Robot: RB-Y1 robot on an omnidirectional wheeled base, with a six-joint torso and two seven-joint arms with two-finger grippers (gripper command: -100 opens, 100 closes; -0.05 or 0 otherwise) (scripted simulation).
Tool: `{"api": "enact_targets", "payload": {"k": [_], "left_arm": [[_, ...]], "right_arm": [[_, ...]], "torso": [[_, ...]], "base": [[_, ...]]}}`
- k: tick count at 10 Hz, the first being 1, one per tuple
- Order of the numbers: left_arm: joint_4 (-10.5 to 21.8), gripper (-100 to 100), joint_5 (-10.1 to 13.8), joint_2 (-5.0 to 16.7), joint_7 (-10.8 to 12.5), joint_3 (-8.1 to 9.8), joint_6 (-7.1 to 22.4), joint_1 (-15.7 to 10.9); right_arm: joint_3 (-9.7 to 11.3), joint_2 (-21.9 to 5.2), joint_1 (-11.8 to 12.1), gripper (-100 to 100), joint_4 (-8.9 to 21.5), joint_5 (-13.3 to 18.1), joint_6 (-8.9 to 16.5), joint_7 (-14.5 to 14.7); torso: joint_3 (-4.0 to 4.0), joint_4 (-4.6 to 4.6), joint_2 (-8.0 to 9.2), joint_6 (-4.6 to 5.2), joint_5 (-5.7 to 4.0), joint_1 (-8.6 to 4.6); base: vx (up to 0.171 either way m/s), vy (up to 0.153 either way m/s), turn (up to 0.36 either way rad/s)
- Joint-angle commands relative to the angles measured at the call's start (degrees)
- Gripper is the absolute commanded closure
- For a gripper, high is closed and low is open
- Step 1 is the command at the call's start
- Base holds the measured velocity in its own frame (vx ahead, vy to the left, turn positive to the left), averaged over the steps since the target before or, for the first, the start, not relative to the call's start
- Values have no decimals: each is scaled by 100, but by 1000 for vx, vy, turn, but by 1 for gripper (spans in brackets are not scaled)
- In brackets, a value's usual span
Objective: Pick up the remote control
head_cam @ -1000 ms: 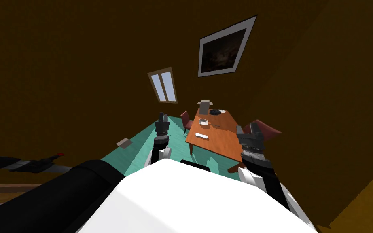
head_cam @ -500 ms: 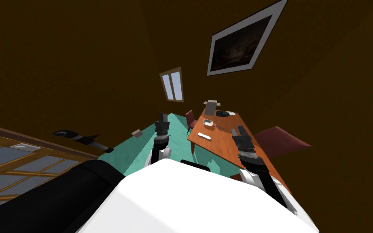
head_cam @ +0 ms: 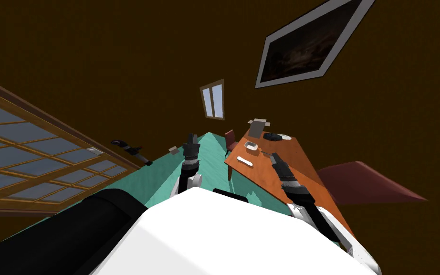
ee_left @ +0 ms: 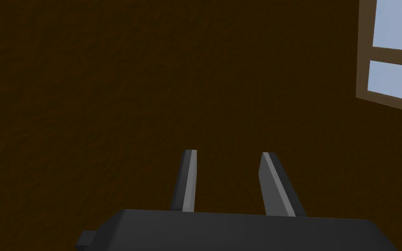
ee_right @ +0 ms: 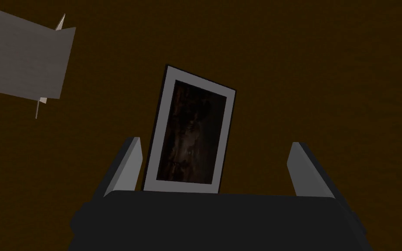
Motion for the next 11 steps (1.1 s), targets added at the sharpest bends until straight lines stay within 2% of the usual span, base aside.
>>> {"api": "enact_targets", "payload": {"k": [1,2,3,4,5,6,7,8,10,11], "left_arm": [[0,0,0,0,0,0,0,0],[0,0,0,0,0,1,0,2],[0,0,0,0,0,0,0,1],[0,0,0,0,0,1,0,2],[0,0,0,0,0,0,0,1],[0,0,0,0,0,1,0,2],[0,0,0,0,0,0,0,0],[0,0,0,0,0,1,0,2],[0,0,0,0,0,1,0,2],[0,0,0,0,0,1,0,3]], "right_arm": [[61,-118,-16,-100,178,42,8,87],[148,-365,-73,-100,418,106,-41,206],[148,-365,-73,-100,505,106,-41,206],[241,-609,-127,-100,736,174,-90,329],[241,-609,-127,-100,843,174,-90,329],[338,-848,-178,-100,1030,247,-139,456],[338,-848,-178,-100,1189,247,-139,456],[440,-1082,-225,-100,1334,324,-187,585],[440,-1082,-225,-100,1541,324,-187,585],[545,-1308,-268,-100,1749,405,-234,715]], "torso": [[0,0,0,0,0,0],[-2,-1,-4,8,1,4],[-3,-1,-6,2,1,2],[-4,-2,-7,8,1,6],[-2,-1,-3,3,2,7],[-3,-1,-6,8,2,9],[-4,-1,-7,1,3,12],[-5,-2,-8,11,3,13],[-6,-2,-11,9,3,14],[-8,-3,-14,12,4,19]], "base": [[-28,-55,164],[-28,-58,300],[-31,-48,167],[-44,-40,321],[-34,-40,182],[-35,-28,416],[-28,-29,147],[-31,-22,305],[-19,-17,77],[-19,-4,332]]}}
